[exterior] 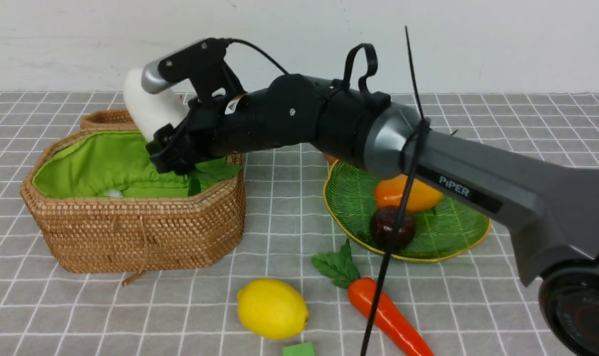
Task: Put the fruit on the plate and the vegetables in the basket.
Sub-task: Take a daikon with your right arm and place it on the basket on the left, then use the right arm to grab a carrot and put it into the left basket
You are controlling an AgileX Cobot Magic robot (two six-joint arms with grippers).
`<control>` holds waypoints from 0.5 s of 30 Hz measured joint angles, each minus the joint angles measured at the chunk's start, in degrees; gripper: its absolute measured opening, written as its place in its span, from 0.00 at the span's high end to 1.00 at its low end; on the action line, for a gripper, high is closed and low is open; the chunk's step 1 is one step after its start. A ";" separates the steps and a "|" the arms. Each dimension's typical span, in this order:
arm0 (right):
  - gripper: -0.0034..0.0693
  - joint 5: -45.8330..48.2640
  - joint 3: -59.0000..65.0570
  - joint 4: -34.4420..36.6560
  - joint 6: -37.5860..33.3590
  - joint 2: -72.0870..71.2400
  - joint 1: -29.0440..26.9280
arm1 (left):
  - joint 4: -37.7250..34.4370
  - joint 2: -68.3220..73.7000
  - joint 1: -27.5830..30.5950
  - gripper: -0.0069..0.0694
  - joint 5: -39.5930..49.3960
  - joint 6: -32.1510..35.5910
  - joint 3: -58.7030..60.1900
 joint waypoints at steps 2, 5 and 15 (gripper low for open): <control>0.15 1.39 -0.05 -0.06 -0.05 -0.18 0.00 | 0.00 0.00 0.00 0.69 0.00 0.00 0.00; 0.03 7.83 -0.17 -1.84 0.67 -1.53 0.00 | 0.00 0.00 0.00 0.69 0.00 0.00 0.00; 0.12 40.76 0.67 -23.61 10.10 -16.60 -0.17 | 0.00 0.00 0.00 0.69 0.00 0.00 0.00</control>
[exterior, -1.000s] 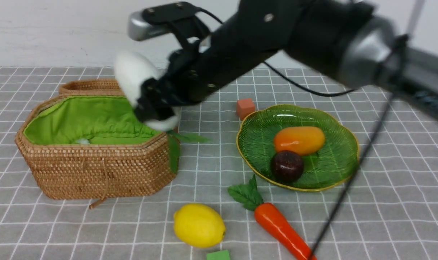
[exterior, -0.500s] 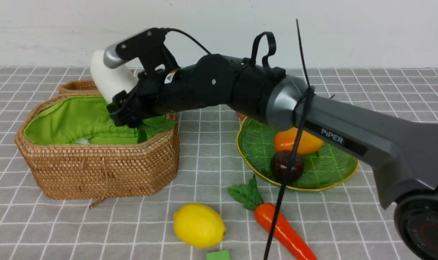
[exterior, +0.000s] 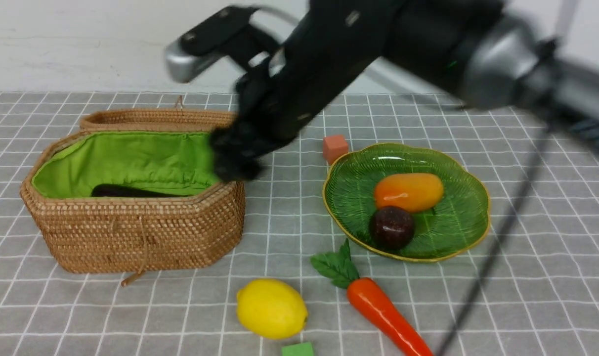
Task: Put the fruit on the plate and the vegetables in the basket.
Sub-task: Use the right arm to grab a carrot and put it into the left basket
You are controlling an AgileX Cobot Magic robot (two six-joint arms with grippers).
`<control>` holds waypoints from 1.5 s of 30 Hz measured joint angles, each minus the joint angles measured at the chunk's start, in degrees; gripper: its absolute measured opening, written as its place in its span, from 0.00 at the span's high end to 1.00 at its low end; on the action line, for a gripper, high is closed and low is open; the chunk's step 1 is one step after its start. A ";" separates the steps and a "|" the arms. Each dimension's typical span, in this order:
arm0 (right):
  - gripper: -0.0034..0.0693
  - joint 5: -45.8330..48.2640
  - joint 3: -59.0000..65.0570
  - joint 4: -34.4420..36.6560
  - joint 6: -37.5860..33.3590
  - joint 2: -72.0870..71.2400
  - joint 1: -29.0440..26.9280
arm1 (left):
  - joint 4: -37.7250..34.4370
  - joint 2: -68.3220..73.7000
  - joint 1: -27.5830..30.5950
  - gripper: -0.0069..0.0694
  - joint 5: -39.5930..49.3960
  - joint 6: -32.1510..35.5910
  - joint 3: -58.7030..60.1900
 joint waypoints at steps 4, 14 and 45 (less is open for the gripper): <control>0.14 5.15 7.40 -3.10 0.38 -3.81 -1.95 | 0.00 0.00 0.00 0.69 0.00 0.00 0.00; 0.14 -8.96 36.32 -5.25 5.98 -4.23 -4.33 | 0.00 0.00 0.00 0.68 0.00 0.00 0.00; 0.48 -35.28 13.58 17.91 -9.85 -5.08 -4.13 | 0.03 0.00 0.00 0.64 0.00 0.00 0.00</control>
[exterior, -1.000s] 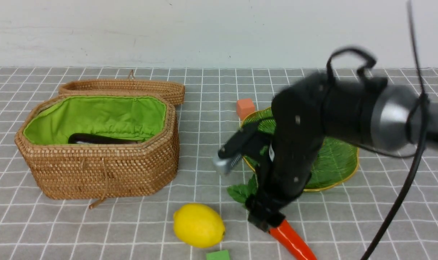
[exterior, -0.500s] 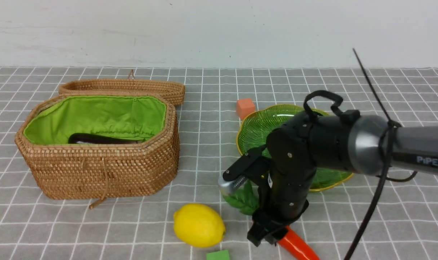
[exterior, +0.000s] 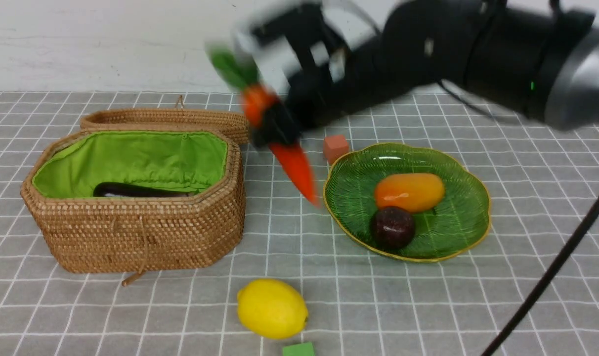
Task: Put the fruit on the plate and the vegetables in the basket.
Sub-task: Use the right arm to grab a carrot and put it into the left basket, then use the right arm to grab a lemon and put it into the right plate
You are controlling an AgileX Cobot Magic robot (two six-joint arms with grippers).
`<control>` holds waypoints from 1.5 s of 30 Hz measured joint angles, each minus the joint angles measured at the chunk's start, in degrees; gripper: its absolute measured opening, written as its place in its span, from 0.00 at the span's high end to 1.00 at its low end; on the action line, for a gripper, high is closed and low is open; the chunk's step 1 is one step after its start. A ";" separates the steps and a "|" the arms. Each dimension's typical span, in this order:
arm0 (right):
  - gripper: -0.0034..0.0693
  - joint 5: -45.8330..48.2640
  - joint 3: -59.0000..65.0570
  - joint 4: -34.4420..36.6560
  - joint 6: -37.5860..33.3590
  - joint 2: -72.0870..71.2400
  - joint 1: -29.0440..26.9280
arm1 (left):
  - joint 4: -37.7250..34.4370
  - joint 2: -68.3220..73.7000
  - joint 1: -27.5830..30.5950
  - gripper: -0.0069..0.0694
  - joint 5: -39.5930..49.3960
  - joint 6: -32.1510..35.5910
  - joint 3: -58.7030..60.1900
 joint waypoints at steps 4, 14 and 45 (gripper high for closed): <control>0.48 -8.66 -6.14 22.11 -21.83 4.51 0.79 | 0.00 0.00 0.00 0.63 0.00 0.00 0.00; 0.48 -20.78 -9.74 69.47 -68.85 18.83 3.81 | 0.00 0.00 0.00 0.62 0.00 0.00 0.00; 0.42 33.83 -8.84 4.72 -4.91 9.89 1.89 | 0.05 0.00 0.00 0.60 0.00 0.00 0.00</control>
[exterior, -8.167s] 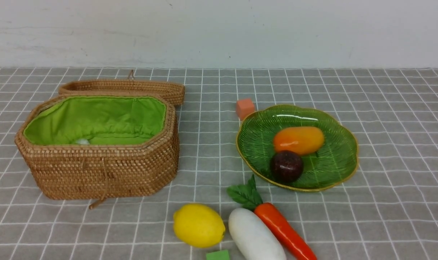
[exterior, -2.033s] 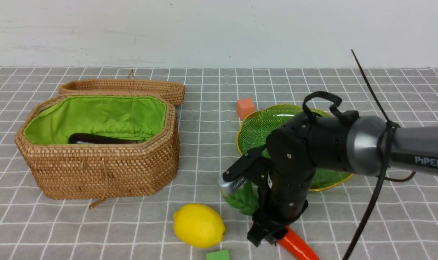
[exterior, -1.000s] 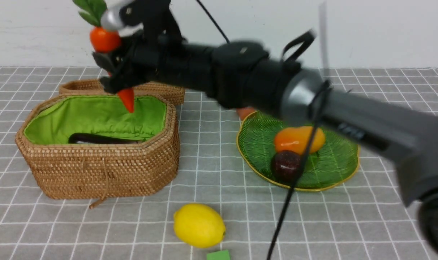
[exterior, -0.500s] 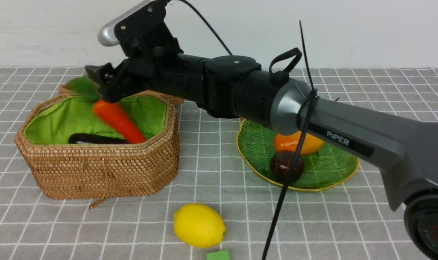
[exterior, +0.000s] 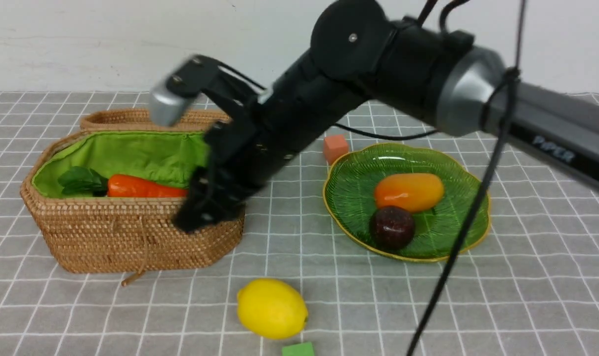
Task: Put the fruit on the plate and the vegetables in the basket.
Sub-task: Use the right arm to grab a lemon and put it into the right plate
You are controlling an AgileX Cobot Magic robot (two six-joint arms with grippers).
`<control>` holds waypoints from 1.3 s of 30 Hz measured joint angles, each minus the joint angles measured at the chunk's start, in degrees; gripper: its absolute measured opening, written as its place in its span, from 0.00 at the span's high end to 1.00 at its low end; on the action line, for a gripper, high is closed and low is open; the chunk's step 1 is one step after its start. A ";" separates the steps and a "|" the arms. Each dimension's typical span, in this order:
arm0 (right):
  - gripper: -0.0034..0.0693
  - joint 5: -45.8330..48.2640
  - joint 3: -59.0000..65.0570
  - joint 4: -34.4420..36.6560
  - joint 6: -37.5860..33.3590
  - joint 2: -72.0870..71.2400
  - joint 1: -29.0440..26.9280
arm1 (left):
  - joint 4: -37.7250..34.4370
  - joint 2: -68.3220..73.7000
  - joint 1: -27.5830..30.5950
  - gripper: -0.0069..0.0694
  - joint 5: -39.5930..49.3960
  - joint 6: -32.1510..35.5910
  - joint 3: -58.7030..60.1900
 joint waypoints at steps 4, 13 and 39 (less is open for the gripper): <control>0.30 1.36 3.39 -9.19 6.70 -0.51 -0.37 | 0.00 0.00 0.00 0.60 0.00 0.00 0.00; 0.02 -9.58 15.72 -12.65 4.24 -0.30 2.08 | 0.00 0.00 0.00 0.60 0.00 0.00 0.00; 0.14 -15.14 8.91 -10.41 15.45 0.44 -7.99 | 0.00 0.00 0.00 0.60 0.00 0.00 0.00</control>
